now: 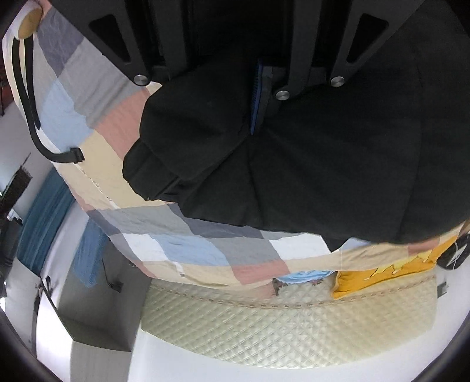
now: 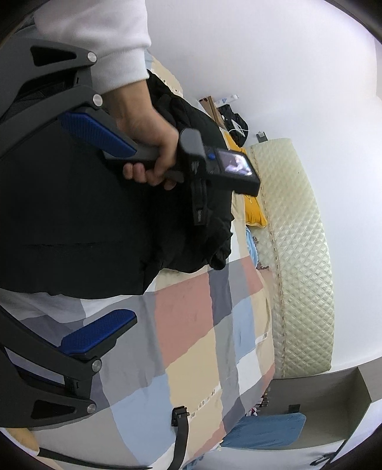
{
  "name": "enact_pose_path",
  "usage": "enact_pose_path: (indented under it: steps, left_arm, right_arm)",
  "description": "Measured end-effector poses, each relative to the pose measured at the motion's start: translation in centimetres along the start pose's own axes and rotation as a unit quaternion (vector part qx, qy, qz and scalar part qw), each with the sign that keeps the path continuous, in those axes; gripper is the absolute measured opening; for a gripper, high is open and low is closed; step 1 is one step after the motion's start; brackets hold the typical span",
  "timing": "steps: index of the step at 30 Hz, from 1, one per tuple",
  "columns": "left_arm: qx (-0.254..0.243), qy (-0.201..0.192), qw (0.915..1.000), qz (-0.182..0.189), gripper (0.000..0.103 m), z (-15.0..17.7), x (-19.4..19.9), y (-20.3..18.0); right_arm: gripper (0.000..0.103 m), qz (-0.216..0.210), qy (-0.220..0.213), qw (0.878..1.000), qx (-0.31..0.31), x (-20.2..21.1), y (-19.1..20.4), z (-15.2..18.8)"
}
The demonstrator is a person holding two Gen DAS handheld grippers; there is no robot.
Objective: Fold large clothes
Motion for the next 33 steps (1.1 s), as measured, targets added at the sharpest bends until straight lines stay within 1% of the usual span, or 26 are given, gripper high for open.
enact_pose_path:
  steps: [1,2,3,4,5,6,7,9,12,16,17,19,20,23,25,28,30,32,33]
  left_arm:
    - [-0.01,-0.013,0.9998,-0.009,0.015,-0.2,0.7,-0.6]
    - [-0.03,-0.042,0.9981,-0.034,0.018,-0.1,2.0,-1.2]
    - [-0.046,-0.062,0.9957,-0.05,0.022,-0.5,2.7,-1.6]
    - [-0.061,-0.082,0.9926,-0.065,0.036,-0.5,3.6,-2.0]
    - [-0.072,-0.1,0.9893,-0.078,0.058,-0.4,4.6,-2.5]
    - [-0.078,-0.115,0.9865,-0.087,0.068,-0.3,5.7,-2.8]
    - [-0.079,-0.12,0.9857,-0.088,0.079,-0.3,6.5,-3.0]
    - [-0.073,-0.114,0.9882,-0.071,0.082,-0.1,8.1,-3.0]
    - [-0.068,-0.112,0.9897,-0.058,0.082,0.6,10.8,-2.8]
    - [-0.055,-0.121,0.9893,-0.061,0.082,0.9,15.7,-1.6]
    - [-0.048,-0.126,0.989,-0.061,0.082,1.2,17.4,-0.9]
    - [-0.039,-0.129,0.9891,-0.06,0.082,1.4,19.5,0.0]
    - [-0.027,-0.131,0.9895,-0.054,0.082,1.9,21.2,1.0]
    - [0.009,-0.126,0.9914,-0.035,0.082,3.1,24.3,3.2]
    - [0.028,-0.127,0.9911,-0.026,0.082,4.5,26.5,4.7]
    - [0.043,-0.135,0.9892,-0.039,0.082,6.8,29.2,6.7]
    - [0.048,-0.143,0.9871,-0.054,0.082,8.2,30.7,8.1]
    - [0.051,-0.149,0.985,-0.071,0.082,9.4,31.8,9.3]
    - [0.053,-0.153,0.9835,-0.08,0.082,10.2,32.2,9.9]
  right_arm:
    - [0.103,0.001,0.001,1.0,0.0,0.0,0.0,0.0]
    - [0.103,0.001,0.001,1.0,0.0,-0.1,0.0,0.0]
    - [0.103,0.002,0.001,1.0,0.001,-0.1,0.1,0.0]
    - [0.103,0.004,0.0,1.0,0.001,0.0,0.1,0.0]
    - [0.103,0.005,-0.001,1.0,0.001,0.1,0.1,0.0]
    - [0.103,0.007,-0.002,1.0,0.001,0.2,0.1,0.0]
    - [0.103,0.008,-0.004,1.0,-0.001,0.4,0.1,0.0]
    - [0.103,0.011,-0.007,1.0,-0.002,0.6,0.1,0.0]
    - [0.103,0.014,-0.008,1.0,0.001,0.8,0.4,0.1]
    - [0.103,0.02,-0.007,1.0,0.009,0.9,1.0,0.2]
    - [0.103,0.019,-0.006,1.0,0.01,1.0,1.2,0.2]
    - [0.103,0.015,-0.007,1.0,0.012,1.3,1.6,0.2]
    - [0.103,0.016,-0.009,1.0,0.016,1.5,1.8,0.2]
    - [0.103,0.032,-0.019,0.999,0.039,2.6,2.9,0.2]
    - [0.103,0.024,-0.022,0.999,0.041,3.2,3.5,0.2]
    - [0.103,0.023,-0.036,0.997,0.059,4.3,4.7,0.2]
    - [0.103,0.025,-0.042,0.996,0.068,4.6,5.4,0.2]
    - [0.103,0.037,-0.041,0.996,0.064,4.4,5.7,-0.1]
    - [0.103,0.033,-0.038,0.997,0.06,4.2,5.8,-0.4]
Point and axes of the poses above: each gripper's, at about its wrist camera, not at the fingertips, and x roughly against the way its jaws point, y to its left, z to its underside, the point moved 2 cm from there along -x, roughly the way its jaws point
